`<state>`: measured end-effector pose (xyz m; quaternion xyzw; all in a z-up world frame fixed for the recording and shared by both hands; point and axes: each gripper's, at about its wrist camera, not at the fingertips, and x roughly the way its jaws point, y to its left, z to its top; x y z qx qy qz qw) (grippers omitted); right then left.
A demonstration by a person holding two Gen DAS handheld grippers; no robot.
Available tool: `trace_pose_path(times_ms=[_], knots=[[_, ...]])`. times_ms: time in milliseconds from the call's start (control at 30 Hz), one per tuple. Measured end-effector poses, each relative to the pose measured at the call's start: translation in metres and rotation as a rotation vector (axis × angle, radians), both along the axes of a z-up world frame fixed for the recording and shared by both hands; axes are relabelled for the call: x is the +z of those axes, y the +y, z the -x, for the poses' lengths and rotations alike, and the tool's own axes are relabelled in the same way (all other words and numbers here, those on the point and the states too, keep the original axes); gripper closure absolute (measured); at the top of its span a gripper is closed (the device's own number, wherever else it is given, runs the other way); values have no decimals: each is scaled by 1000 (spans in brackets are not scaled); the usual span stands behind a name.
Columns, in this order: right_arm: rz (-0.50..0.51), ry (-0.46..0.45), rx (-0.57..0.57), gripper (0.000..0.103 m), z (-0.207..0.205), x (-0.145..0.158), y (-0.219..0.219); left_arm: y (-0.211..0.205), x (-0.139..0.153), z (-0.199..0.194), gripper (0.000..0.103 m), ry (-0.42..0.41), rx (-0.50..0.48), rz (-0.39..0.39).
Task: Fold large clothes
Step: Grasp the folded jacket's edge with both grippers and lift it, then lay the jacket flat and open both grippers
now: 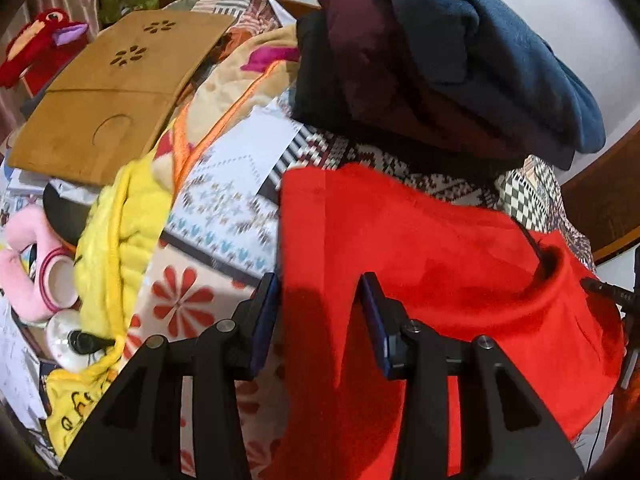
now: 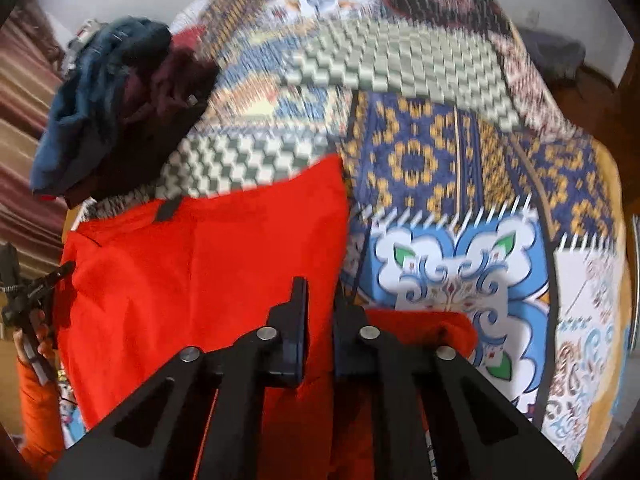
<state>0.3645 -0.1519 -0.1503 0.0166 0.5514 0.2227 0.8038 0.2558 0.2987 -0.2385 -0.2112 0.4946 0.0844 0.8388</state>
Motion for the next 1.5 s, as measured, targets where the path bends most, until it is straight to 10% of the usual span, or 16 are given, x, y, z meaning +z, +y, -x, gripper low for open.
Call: trace_pose_path(times_ms=[100, 333, 500, 667, 833, 967, 1233, 1500], knots=[[-13, -95, -15, 97, 5, 26, -6, -7, 10, -7, 98, -24, -16, -40], [81, -233, -156, 99, 4, 47, -36, -34, 54, -8, 99, -160, -15, -237], [108, -138, -221, 99, -3, 22, -63, -35, 28, -27, 97, -55, 17, -333], [105, -190, -164, 99, 24, 41, -61, -26, -4, -29, 94, 50, 35, -279], [57, -249, -76, 95, 49, 72, -38, -40, 16, -14, 63, 25, -11, -305], [21, -252, 11, 53, 68, 74, -13, -63, 40, 4, 49, -38, -63, -298], [166, -199, 66, 52, 93, 22, 3, -104, 28, 28, 44, -14, -184, -92], [170, -175, -45, 46, 110, 17, -44, -125, 2, 64, 33, 17, -158, -108]])
